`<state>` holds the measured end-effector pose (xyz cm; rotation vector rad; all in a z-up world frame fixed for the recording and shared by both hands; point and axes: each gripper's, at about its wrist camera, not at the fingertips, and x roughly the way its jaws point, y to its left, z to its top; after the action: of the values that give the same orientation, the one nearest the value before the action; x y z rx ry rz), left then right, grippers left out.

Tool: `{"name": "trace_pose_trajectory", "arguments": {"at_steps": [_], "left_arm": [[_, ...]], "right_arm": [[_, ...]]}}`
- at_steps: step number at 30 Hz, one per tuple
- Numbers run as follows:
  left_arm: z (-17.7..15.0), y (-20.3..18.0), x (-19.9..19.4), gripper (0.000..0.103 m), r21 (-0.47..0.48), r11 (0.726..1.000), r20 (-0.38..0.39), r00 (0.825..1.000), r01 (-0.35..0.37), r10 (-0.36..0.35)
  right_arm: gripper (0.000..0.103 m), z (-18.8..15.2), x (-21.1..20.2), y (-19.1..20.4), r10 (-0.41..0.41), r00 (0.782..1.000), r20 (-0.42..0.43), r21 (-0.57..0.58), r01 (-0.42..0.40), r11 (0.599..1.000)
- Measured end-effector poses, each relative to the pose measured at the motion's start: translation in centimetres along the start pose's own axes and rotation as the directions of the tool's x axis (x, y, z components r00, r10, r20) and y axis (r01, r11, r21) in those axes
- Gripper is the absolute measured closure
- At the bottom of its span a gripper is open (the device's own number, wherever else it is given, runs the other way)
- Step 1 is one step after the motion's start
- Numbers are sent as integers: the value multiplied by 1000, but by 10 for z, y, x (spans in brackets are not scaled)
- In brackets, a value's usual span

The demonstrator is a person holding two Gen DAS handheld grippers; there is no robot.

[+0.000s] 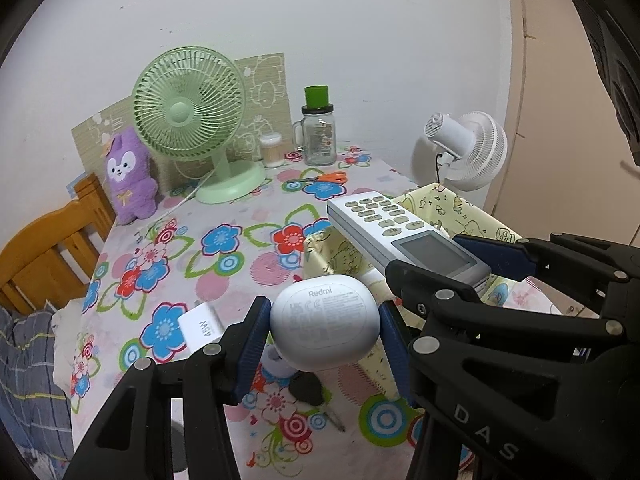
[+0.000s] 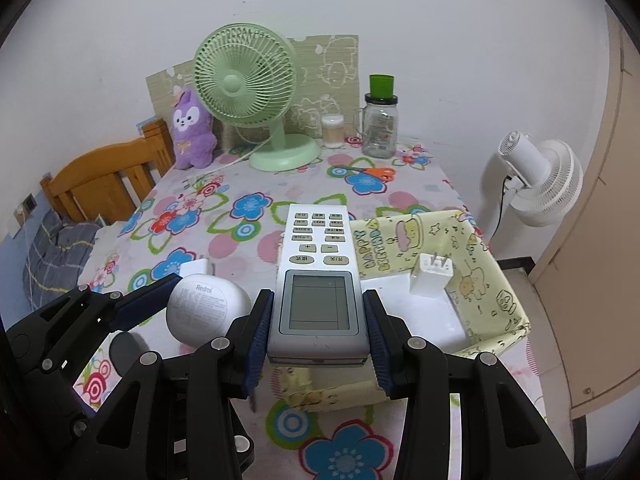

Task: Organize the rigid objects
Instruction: 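Carry the meter with the right tool over the yellow basket while the left tool carries the oval case there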

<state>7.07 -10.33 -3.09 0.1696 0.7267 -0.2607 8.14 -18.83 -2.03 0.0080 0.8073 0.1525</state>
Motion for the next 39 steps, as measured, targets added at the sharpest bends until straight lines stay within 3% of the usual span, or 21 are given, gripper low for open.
{"name": "trace_pose_trajectory", "arguments": {"at_steps": [24,39], "left_arm": [[18,-42,37,46,71,995,-47,997,70,-67],[22,-57,67,46,110,990,-105,991,92,-80]], "right_arm": [[56,1,18,-56,-43,998,-39,77,45,996],[56,-2,52,-85,-4,992,-124,151,23,988]]}}
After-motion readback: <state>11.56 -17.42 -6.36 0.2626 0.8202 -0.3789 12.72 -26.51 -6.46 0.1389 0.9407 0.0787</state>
